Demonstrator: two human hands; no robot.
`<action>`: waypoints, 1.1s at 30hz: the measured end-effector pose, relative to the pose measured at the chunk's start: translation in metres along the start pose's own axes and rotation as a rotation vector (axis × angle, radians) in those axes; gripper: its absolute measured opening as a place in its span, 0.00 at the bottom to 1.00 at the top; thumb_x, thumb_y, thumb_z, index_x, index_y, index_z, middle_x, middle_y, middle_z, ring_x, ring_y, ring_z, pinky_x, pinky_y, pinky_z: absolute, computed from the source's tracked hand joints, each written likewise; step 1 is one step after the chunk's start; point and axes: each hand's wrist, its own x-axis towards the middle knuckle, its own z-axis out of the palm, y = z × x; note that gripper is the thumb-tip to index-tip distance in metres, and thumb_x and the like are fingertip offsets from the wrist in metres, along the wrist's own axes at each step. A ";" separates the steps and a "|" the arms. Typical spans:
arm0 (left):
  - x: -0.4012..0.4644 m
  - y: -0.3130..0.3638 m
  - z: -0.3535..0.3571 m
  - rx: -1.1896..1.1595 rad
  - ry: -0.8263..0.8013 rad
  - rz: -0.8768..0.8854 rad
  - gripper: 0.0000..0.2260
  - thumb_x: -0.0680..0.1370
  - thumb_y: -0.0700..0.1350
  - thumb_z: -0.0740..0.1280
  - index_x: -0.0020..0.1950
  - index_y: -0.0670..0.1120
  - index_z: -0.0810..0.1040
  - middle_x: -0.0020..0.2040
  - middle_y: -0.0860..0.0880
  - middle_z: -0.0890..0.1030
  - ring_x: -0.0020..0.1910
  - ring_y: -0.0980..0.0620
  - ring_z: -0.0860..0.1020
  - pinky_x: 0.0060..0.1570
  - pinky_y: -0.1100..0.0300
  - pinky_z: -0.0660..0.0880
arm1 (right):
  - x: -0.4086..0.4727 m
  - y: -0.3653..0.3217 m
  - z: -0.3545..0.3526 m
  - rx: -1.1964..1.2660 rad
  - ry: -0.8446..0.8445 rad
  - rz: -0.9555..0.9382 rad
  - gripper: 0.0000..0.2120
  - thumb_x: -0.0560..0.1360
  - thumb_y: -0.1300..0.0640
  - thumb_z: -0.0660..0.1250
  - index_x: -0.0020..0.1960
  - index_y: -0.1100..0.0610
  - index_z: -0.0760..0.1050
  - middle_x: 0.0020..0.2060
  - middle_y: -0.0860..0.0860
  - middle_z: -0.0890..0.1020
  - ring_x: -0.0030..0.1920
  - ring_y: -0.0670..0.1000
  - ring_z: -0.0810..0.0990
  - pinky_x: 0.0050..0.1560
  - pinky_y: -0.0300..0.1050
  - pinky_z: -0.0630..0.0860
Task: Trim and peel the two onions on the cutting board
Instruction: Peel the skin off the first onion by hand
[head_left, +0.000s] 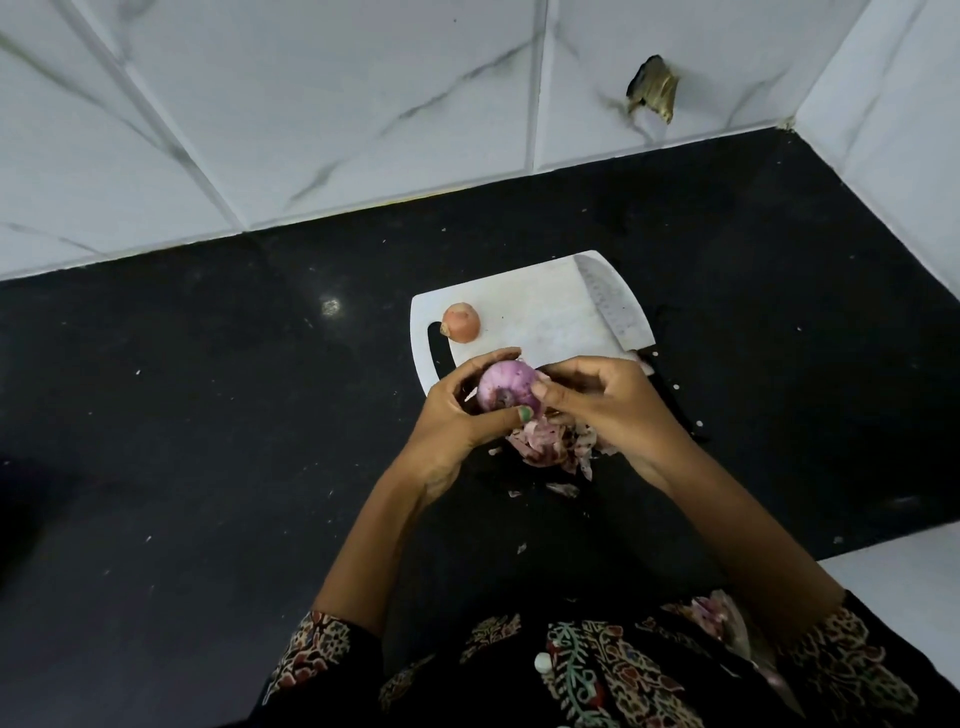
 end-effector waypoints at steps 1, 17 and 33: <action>0.001 -0.001 -0.001 0.000 0.025 0.000 0.25 0.67 0.27 0.72 0.58 0.49 0.79 0.56 0.47 0.80 0.55 0.47 0.81 0.47 0.57 0.80 | -0.001 0.000 0.001 0.032 0.011 0.009 0.08 0.71 0.60 0.73 0.49 0.58 0.81 0.42 0.53 0.85 0.44 0.49 0.84 0.43 0.40 0.81; -0.003 0.003 0.003 -0.224 -0.038 -0.142 0.19 0.66 0.37 0.70 0.56 0.44 0.79 0.51 0.43 0.83 0.46 0.47 0.84 0.39 0.57 0.82 | 0.007 0.014 0.011 0.439 0.242 0.287 0.05 0.77 0.68 0.63 0.43 0.63 0.73 0.35 0.56 0.79 0.27 0.46 0.81 0.29 0.38 0.79; 0.003 0.003 0.008 -0.084 -0.085 -0.178 0.20 0.65 0.37 0.74 0.56 0.47 0.81 0.50 0.46 0.83 0.45 0.47 0.83 0.40 0.57 0.82 | 0.019 0.029 0.022 -0.216 0.536 0.005 0.06 0.76 0.65 0.66 0.43 0.56 0.75 0.37 0.47 0.79 0.37 0.41 0.77 0.33 0.27 0.71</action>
